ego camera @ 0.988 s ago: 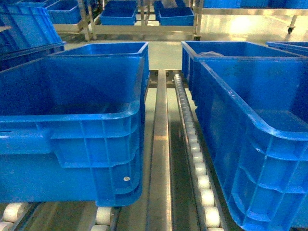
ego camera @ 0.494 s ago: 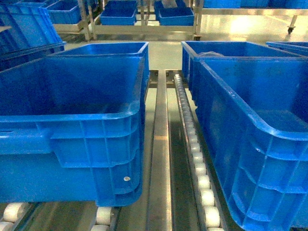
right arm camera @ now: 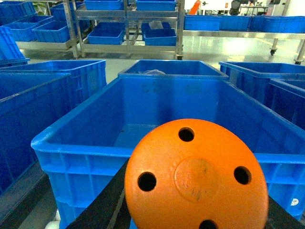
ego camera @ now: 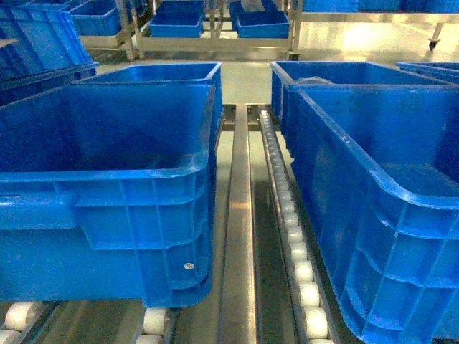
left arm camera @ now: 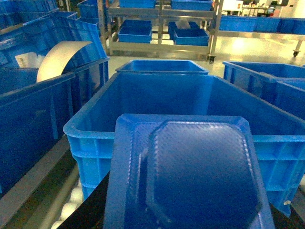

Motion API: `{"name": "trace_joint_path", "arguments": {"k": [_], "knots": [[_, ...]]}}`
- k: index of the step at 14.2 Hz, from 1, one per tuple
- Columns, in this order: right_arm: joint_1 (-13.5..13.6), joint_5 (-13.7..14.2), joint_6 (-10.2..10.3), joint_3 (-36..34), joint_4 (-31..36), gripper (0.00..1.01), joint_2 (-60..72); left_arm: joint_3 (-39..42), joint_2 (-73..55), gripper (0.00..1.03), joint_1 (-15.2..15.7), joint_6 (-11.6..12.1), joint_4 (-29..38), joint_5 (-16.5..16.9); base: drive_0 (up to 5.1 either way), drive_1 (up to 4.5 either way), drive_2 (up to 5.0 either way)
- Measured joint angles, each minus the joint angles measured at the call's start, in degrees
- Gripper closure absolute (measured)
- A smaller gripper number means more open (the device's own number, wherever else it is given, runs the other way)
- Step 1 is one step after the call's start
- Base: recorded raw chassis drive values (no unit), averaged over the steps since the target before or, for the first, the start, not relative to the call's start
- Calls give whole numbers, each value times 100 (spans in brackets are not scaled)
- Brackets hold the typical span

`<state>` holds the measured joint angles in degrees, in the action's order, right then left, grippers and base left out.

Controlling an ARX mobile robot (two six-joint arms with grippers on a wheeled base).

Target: Sort blue parts and orange caps into right shelf containers

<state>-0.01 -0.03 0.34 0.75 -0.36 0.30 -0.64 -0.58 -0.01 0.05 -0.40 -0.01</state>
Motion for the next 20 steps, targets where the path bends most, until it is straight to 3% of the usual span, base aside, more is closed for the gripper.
{"name": "trace_joint_path", "arguments": {"k": [1, 2, 3, 4, 5, 6, 8, 9, 11, 12, 13, 14, 15, 17, 18, 19, 20], "knots": [[0, 2, 0, 0, 0, 57, 0, 0, 0, 62, 0, -2, 0, 0, 0, 0, 0], [0, 2, 0, -2, 22, 57, -2, 17, 90, 62, -157, -9, 459, -402, 0, 0, 0], [35, 186, -142, -20, 697, 57, -52, 20, 94, 62, -254, -87, 1064, -680, 0, 0, 0], [-35, 92, -168, -11, 1047, 57, -15, 13, -28, 62, -131, -138, 1084, -673, 0, 0, 0], [-199, -70, -166, -2, 1086, 57, 120, 7, -417, 62, 76, -160, 1700, -520, 0, 0, 0], [-264, -195, -144, 31, 1641, 57, 579, -7, -1187, 62, 229, -157, 2339, -365, 0, 0, 0], [-245, -293, -186, 481, 2997, 57, 2256, -481, -3314, 62, 151, 33, 3797, -57, 0, 0, 0], [-160, -293, -256, 1075, 3641, 57, 3467, -1231, -4651, 62, 175, 162, 4581, 166, 0, 0, 0], [50, 2, -494, 2409, 4030, 57, 5724, -2809, -6736, 62, 74, -87, 4389, 284, 0, 0, 0], [166, -4, -490, 3032, 4006, 57, 6776, -3506, -7711, 62, -39, -232, 4138, 286, 0, 0, 0], [236, -50, -420, 3536, 3993, 51, 7678, -4096, -8505, 62, -120, -337, 3998, 254, 0, 0, 0], [271, -74, -321, 3908, 3985, 38, 8308, -4409, -8918, 60, -151, -472, 3952, 319, 0, 0, 0], [343, 118, -291, 3991, 4251, 24, 8651, -4439, -9018, 45, -201, -472, 3932, 452, 0, 0, 0], [452, 647, -361, 3985, 4293, 1, 8651, -4232, -8806, 18, -192, -415, 4249, 273, 0, 0, 0], [452, 684, -413, 3985, 4271, 4, 8649, -4199, -8754, 4, -190, -411, 4262, 251, 0, 0, 0], [446, 627, -407, 3939, 4481, 6, 8651, -4197, -8758, 5, -179, -404, 4253, 225, 0, 0, 0], [400, 420, -243, 3556, 4981, 20, 8467, -3886, -8686, 18, -79, -240, 4881, 59, 0, 0, 0]]}}
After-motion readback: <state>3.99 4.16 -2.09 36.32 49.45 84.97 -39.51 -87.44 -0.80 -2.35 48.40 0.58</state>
